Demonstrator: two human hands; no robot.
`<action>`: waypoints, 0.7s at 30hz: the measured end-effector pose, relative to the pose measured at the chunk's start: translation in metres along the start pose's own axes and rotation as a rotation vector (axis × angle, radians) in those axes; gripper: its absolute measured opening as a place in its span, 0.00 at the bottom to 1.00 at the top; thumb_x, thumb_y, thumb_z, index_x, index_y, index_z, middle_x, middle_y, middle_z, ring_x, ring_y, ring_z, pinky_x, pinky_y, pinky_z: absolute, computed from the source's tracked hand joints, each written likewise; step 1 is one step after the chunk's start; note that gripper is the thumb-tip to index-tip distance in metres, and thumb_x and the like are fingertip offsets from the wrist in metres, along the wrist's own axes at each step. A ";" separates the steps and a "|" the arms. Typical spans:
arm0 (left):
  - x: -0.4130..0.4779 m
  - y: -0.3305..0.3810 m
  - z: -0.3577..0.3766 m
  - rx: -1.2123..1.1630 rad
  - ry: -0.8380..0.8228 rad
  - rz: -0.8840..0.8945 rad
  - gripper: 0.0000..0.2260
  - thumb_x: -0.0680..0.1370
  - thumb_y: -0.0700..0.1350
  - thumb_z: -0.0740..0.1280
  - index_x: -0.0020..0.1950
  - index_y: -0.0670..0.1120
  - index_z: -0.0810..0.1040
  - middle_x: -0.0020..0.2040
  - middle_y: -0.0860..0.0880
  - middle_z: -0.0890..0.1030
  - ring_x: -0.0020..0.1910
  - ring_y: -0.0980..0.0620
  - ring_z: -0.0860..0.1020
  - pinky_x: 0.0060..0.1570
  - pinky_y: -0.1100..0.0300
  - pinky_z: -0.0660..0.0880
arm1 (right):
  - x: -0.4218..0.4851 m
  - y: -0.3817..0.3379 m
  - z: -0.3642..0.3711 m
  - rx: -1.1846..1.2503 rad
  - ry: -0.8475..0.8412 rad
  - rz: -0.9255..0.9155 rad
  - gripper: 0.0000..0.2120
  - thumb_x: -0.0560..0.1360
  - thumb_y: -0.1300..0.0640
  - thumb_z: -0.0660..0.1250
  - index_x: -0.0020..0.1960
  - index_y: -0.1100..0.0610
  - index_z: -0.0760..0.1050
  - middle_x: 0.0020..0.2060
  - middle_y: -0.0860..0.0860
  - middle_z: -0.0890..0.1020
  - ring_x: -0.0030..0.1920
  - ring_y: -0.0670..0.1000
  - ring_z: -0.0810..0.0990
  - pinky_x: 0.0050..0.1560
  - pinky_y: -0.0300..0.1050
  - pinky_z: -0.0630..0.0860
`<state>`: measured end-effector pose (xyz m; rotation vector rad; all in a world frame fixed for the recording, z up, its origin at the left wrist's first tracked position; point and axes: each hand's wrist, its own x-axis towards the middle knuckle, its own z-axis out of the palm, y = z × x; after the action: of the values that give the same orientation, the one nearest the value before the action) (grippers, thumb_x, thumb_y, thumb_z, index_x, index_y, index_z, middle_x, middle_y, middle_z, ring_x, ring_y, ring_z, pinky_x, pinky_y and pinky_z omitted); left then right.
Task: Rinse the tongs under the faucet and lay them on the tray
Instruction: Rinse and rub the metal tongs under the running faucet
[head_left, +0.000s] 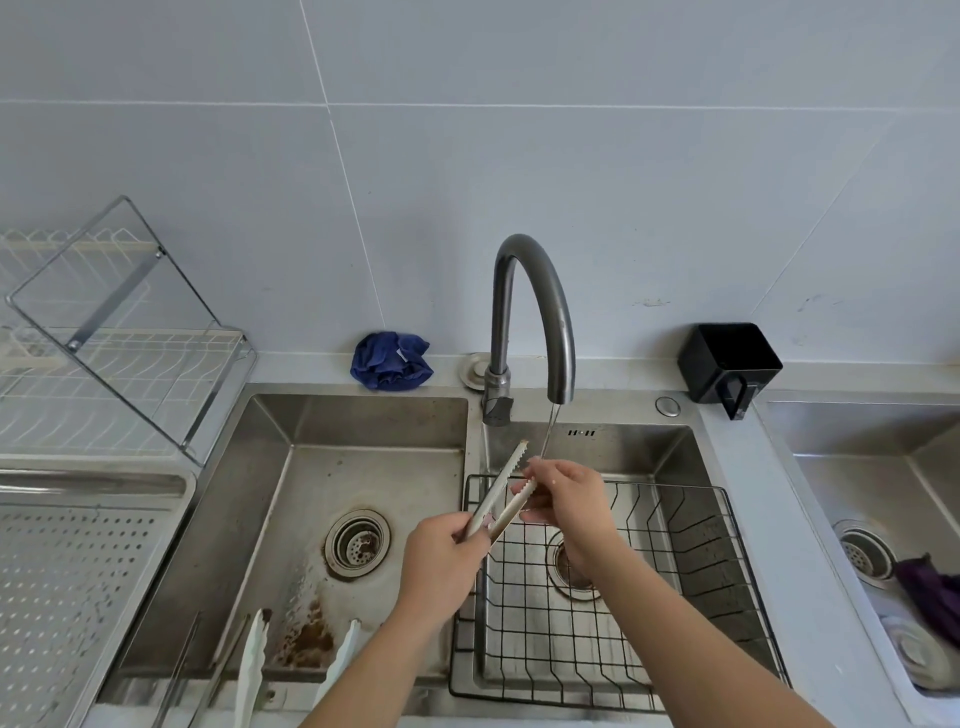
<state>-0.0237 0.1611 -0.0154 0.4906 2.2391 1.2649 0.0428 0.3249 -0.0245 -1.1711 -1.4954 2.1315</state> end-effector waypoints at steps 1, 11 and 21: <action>0.001 0.000 0.001 0.009 0.003 0.007 0.18 0.77 0.44 0.70 0.27 0.50 0.73 0.22 0.55 0.67 0.25 0.53 0.67 0.29 0.56 0.69 | 0.001 0.000 0.001 -0.007 0.016 -0.009 0.12 0.83 0.57 0.66 0.47 0.65 0.81 0.42 0.64 0.87 0.34 0.54 0.85 0.32 0.44 0.82; 0.008 -0.004 0.000 -0.011 -0.003 0.012 0.11 0.77 0.46 0.70 0.34 0.46 0.81 0.24 0.54 0.70 0.26 0.55 0.66 0.29 0.59 0.63 | 0.002 -0.002 0.004 -0.089 0.054 -0.032 0.13 0.83 0.58 0.63 0.48 0.66 0.80 0.35 0.60 0.87 0.29 0.55 0.83 0.26 0.46 0.80; 0.006 -0.002 0.001 0.031 0.026 0.059 0.13 0.75 0.42 0.69 0.31 0.43 0.75 0.23 0.54 0.65 0.25 0.56 0.62 0.27 0.61 0.59 | -0.002 0.004 0.005 0.053 0.064 -0.017 0.16 0.85 0.52 0.61 0.50 0.63 0.81 0.40 0.64 0.86 0.29 0.54 0.81 0.26 0.44 0.77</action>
<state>-0.0279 0.1635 -0.0190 0.5580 2.2842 1.2749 0.0407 0.3185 -0.0269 -1.1920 -1.4078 2.0893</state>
